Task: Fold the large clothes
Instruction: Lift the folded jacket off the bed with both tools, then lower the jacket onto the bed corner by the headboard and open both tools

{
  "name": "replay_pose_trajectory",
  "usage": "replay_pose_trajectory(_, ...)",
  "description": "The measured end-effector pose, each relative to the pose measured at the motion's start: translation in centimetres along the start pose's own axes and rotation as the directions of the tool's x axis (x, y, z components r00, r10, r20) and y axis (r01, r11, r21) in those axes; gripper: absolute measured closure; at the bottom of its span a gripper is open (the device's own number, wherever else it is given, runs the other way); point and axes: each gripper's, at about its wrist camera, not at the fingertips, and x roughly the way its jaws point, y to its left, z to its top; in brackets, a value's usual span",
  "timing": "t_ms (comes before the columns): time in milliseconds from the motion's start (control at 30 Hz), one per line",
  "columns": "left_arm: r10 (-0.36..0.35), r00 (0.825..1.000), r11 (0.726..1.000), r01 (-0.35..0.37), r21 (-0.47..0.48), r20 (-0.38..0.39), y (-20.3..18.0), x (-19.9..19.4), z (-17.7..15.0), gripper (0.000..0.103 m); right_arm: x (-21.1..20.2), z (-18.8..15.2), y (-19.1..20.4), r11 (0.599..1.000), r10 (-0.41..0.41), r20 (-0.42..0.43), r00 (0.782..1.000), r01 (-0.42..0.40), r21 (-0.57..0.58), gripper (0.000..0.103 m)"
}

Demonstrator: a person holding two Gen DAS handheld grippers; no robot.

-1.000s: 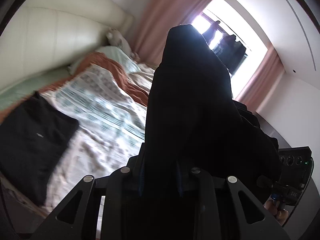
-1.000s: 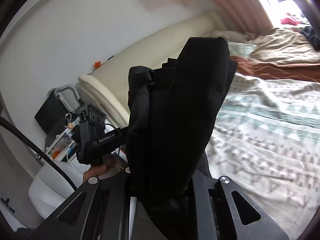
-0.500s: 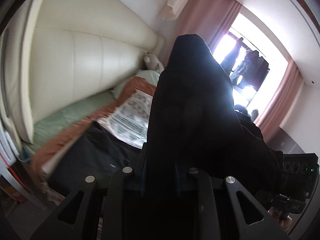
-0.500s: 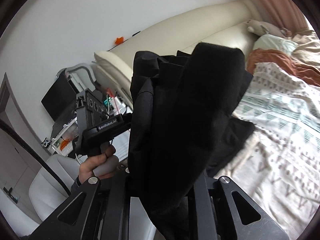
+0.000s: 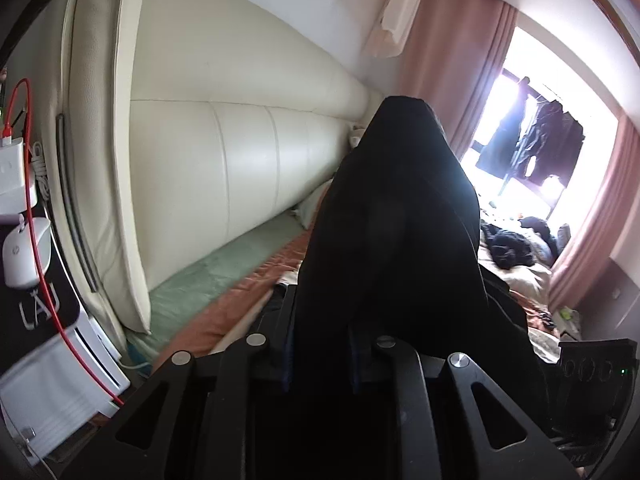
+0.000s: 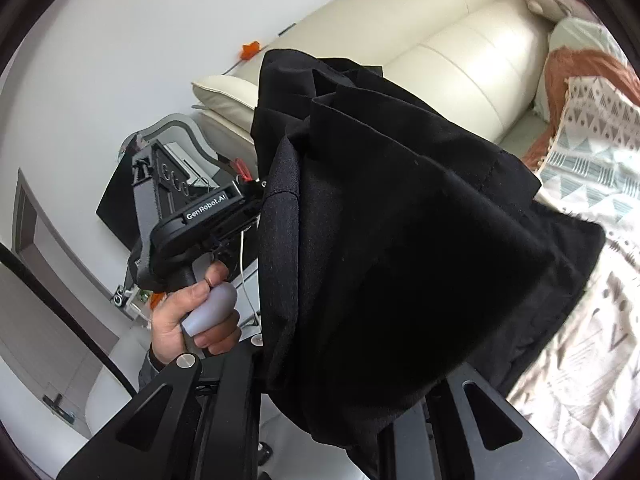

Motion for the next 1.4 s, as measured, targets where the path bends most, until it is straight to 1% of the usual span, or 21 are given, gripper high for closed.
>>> replay_pose_trajectory(167, 0.009, 1.000, 1.000, -0.009, -0.020, -0.029, 0.9, 3.7, 0.7, 0.083, 2.2, 1.7, -4.0, 0.999, -0.015, -0.013, 1.000, 0.016, 0.036, 0.091)
replay_pose_trajectory(267, 0.005, 0.999, 0.999, -0.007, -0.034, -0.054, 1.2, 6.8, 1.2, 0.083, 2.2, 2.8, -6.9, 0.997, -0.033, -0.004, 0.999, 0.034, 0.070, 0.091)
replay_pose_trajectory(367, 0.029, 0.996, 0.999, -0.031, -0.022, -0.083, 1.1, 10.4, 1.3, 0.083, 2.5, 4.1, -10.5, 0.994, -0.063, 0.001, 0.998, 0.062, 0.094, 0.091)
replay_pose_trajectory(500, 0.042, 0.992, 0.999, -0.045, -0.020, -0.120, 1.3, 14.9, 1.5, 0.083, 3.6, 5.1, -14.3, 0.987, -0.093, 0.007, 0.996, 0.091, 0.131, 0.091)
replay_pose_trajectory(567, 0.065, 0.989, 0.998, -0.067, -0.010, -0.137, 1.4, 16.7, 1.6, 0.083, 4.4, 5.7, -16.2, 0.984, -0.105, 0.008, 0.994, 0.103, 0.145, 0.091)
replay_pose_trajectory(633, 0.112, 0.982, 0.994, -0.111, 0.015, -0.154, 1.3, 18.4, 1.6, 0.082, 5.4, 6.2, -17.9, 0.981, -0.113, 0.006, 0.994, 0.111, 0.158, 0.091)
replay_pose_trajectory(667, 0.128, 0.978, 0.992, -0.126, 0.021, -0.166, 1.3, 19.3, 1.4, 0.080, 5.7, 6.4, -19.2, 0.979, -0.118, 0.005, 0.993, 0.115, 0.168, 0.091)
replay_pose_trajectory(700, 0.147, 0.974, 0.989, -0.146, 0.017, -0.170, 1.5, 19.9, 1.1, 0.075, 6.2, 6.0, -18.9, 0.978, -0.121, 0.002, 0.993, 0.119, 0.171, 0.091)
replay_pose_trajectory(733, 0.159, 0.973, 0.987, -0.159, 0.013, -0.170, 1.6, 20.1, 0.9, 0.072, 6.9, 6.0, -20.0, 0.976, -0.131, -0.003, 0.991, 0.129, 0.175, 0.091)
replay_pose_trajectory(800, 0.209, 0.963, 0.978, -0.209, 0.014, -0.169, 2.2, 20.5, 0.2, 0.072, 8.9, 5.3, -21.8, 0.968, -0.148, -0.026, 0.989, 0.150, 0.200, 0.091)
replay_pose_trajectory(867, 0.213, 0.958, 0.976, -0.216, 0.006, -0.190, 2.9, 20.5, -0.8, 0.072, 10.4, 4.7, -24.0, 0.956, -0.174, -0.061, 0.983, 0.184, 0.231, 0.091)
replay_pose_trajectory(933, 0.216, 0.954, 0.976, -0.219, 0.005, -0.206, 3.4, 19.9, -2.1, 0.072, 12.1, 3.8, -27.1, 0.933, -0.212, -0.105, 0.972, 0.234, 0.275, 0.091)
replay_pose_trajectory(967, 0.223, 0.952, 0.974, -0.226, 0.012, -0.209, 3.6, 19.3, -3.0, 0.072, 12.6, 3.5, -28.1, 0.927, -0.209, -0.114, 0.971, 0.234, 0.294, 0.091)
replay_pose_trajectory(1000, 0.222, 0.951, 0.975, -0.224, 0.013, -0.214, 3.8, 18.7, -3.9, 0.072, 13.2, 3.4, -29.0, 0.924, -0.189, -0.115, 0.975, 0.217, 0.316, 0.091)
replay_pose_trajectory(1033, 0.215, 0.952, 0.976, -0.218, 0.012, -0.220, 4.0, 18.4, -4.5, 0.072, 13.5, 3.3, -29.3, 0.923, -0.184, -0.110, 0.977, 0.210, 0.322, 0.091)
replay_pose_trajectory(1133, 0.209, 0.952, 0.977, -0.211, 0.015, -0.222, 4.1, 17.0, -6.4, 0.072, 13.8, 3.7, -29.1, 0.922, -0.205, -0.095, 0.974, 0.225, 0.314, 0.092)
replay_pose_trajectory(1200, 0.192, 0.957, 0.980, -0.197, -0.002, -0.215, 4.3, 15.6, -7.5, 0.071, 13.8, 4.2, -28.5, 0.920, -0.219, -0.076, 0.973, 0.232, 0.315, 0.092)
replay_pose_trajectory(1267, 0.191, 0.960, 0.980, -0.199, -0.018, -0.204, 4.6, 14.9, -8.1, 0.048, 14.1, 4.7, -27.7, 0.920, -0.253, -0.068, 0.965, 0.262, 0.291, 0.092)
replay_pose_trajectory(1300, 0.202, 0.961, 0.978, -0.208, -0.013, -0.189, 4.6, 14.3, -8.4, 0.029, 14.1, 4.5, -27.5, 0.920, -0.262, -0.074, 0.962, 0.272, 0.284, 0.092)
replay_pose_trajectory(1333, 0.228, 0.960, 0.973, -0.230, 0.006, -0.161, 4.6, 13.4, -8.9, 0.021, 14.5, 4.3, -27.6, 0.914, -0.271, -0.095, 0.958, 0.287, 0.287, 0.092)
replay_pose_trajectory(1400, 0.239, 0.959, 0.970, -0.242, 0.002, -0.149, 4.8, 12.5, -9.7, 0.021, 15.0, 3.9, -28.1, 0.901, -0.273, -0.130, 0.953, 0.300, 0.314, 0.091)
